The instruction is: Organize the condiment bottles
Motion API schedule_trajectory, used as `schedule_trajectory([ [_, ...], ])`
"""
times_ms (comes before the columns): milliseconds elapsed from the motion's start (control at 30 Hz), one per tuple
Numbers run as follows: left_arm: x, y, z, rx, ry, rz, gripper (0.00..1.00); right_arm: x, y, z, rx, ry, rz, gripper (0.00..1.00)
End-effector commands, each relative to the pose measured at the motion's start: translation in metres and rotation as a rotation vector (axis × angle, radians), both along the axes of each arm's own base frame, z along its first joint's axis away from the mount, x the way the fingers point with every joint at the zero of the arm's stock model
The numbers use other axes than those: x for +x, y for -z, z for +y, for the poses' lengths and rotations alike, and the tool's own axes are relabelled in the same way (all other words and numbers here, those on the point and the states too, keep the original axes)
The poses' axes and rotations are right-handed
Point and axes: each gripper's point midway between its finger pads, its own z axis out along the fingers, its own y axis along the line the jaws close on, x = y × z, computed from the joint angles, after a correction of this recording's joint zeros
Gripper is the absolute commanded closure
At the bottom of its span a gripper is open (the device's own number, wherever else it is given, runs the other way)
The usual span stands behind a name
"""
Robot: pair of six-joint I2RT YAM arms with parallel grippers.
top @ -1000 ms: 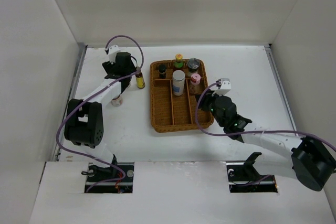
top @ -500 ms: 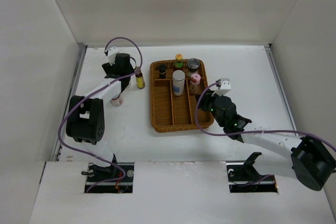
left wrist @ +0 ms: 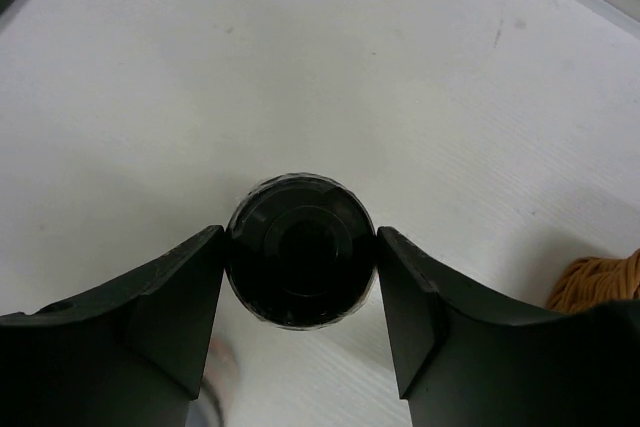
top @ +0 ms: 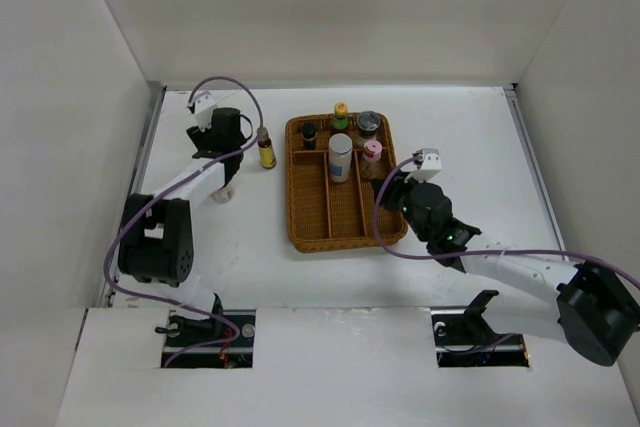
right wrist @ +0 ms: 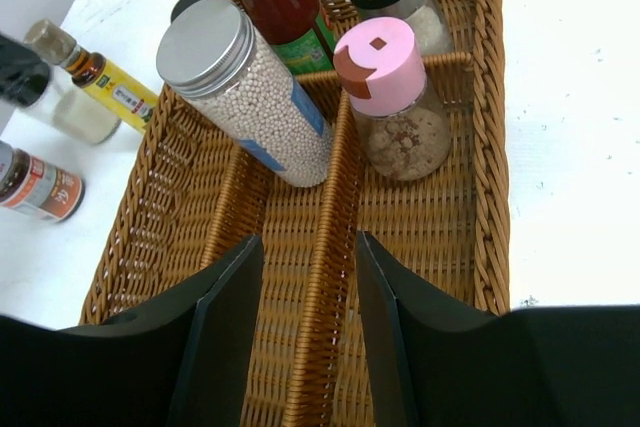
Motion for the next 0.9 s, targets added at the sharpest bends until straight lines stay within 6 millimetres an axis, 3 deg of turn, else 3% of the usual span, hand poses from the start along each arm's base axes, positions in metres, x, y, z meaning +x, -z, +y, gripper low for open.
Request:
schedule_trajectory([
  [0, -0.011, -0.124, 0.022, -0.021, -0.134, -0.385, 0.69, 0.001, -0.027, 0.008, 0.069, -0.019, -0.066, 0.5],
  [133, -0.05, -0.214, 0.018, -0.021, -0.14, -0.593, 0.69, -0.001, -0.031, 0.005, 0.076, -0.013, -0.077, 0.47],
  [233, -0.076, -0.242, -0.007, -0.047, -0.06, -0.654, 0.69, -0.002, -0.036, 0.001, 0.094, -0.004, -0.094, 0.39],
  [300, -0.091, -0.241, -0.026, -0.06, -0.001, -0.649, 0.69, -0.003, -0.038, -0.003, 0.102, 0.008, -0.104, 0.35],
  [367, -0.109, -0.232, -0.06, -0.094, 0.111, -0.624, 0.69, -0.004, -0.043, -0.012, 0.119, 0.039, -0.122, 0.31],
  [467, -0.138, -0.218, -0.122, -0.122, 0.303, -0.566, 0.69, -0.002, -0.048, -0.038, 0.148, 0.143, -0.152, 0.24],
  [600, -0.17, -0.194, -0.207, -0.16, 0.539, -0.504, 0.69, 0.0, -0.049, -0.081, 0.23, 0.29, -0.163, 0.22],
  [733, -0.181, -0.175, -0.283, -0.183, 0.707, -0.475, 0.69, -0.003, -0.047, -0.138, 0.313, 0.467, -0.172, 0.21],
  [867, -0.175, -0.171, -0.342, -0.233, 0.836, -0.492, 0.69, -0.011, -0.051, -0.172, 0.365, 0.556, -0.203, 0.21],
])
